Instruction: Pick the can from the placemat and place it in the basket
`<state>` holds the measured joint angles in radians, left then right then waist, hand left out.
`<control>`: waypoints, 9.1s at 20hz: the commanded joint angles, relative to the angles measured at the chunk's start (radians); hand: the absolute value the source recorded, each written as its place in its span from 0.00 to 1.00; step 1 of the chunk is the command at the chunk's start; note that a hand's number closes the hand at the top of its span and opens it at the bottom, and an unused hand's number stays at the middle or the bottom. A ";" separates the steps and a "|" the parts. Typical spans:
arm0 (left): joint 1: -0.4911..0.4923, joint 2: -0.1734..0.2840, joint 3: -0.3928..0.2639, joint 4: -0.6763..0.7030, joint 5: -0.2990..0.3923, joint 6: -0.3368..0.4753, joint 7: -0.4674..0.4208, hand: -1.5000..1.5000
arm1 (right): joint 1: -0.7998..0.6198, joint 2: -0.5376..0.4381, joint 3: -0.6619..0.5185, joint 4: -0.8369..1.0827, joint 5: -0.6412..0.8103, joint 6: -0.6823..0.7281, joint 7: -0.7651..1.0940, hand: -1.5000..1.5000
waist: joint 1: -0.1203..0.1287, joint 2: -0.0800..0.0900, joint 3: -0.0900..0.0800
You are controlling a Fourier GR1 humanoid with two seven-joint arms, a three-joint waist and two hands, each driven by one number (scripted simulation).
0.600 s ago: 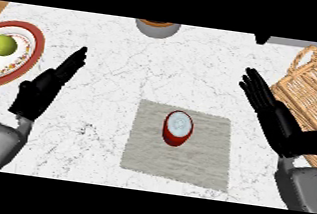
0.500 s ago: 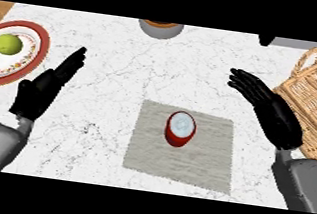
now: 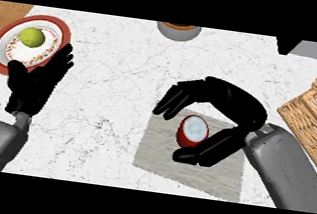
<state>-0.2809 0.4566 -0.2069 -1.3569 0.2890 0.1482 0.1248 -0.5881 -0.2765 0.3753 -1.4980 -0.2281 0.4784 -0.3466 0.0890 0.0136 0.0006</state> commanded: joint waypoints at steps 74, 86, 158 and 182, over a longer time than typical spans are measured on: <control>0.014 -0.092 0.272 0.104 -0.119 -0.136 0.023 0.50 | -0.086 0.049 -0.012 0.460 0.938 0.075 -0.143 0.00 | -0.086 -0.010 -0.001; 0.019 -0.085 0.316 -0.012 -0.124 -0.166 0.152 0.50 | -0.093 0.078 -0.082 0.437 0.932 0.195 -0.205 0.00 | -0.089 -0.014 -0.001; 0.049 -0.185 0.354 0.029 -0.224 -0.174 0.073 0.50 | -0.492 0.257 -0.185 0.170 1.567 -0.751 1.717 1.00 | -0.099 -0.016 -0.002; 0.113 -0.187 0.359 -0.008 -0.226 -0.219 0.026 0.50 | -0.008 0.028 -0.533 -0.014 1.520 -0.807 1.356 1.00 | -0.094 -0.013 0.000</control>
<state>-0.1783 0.2712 0.1481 -1.4008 0.0656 -0.0505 0.2061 -0.7293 -0.2638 -0.1363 -1.4843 1.3058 -0.2221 1.0267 -0.0061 -0.0024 -0.0001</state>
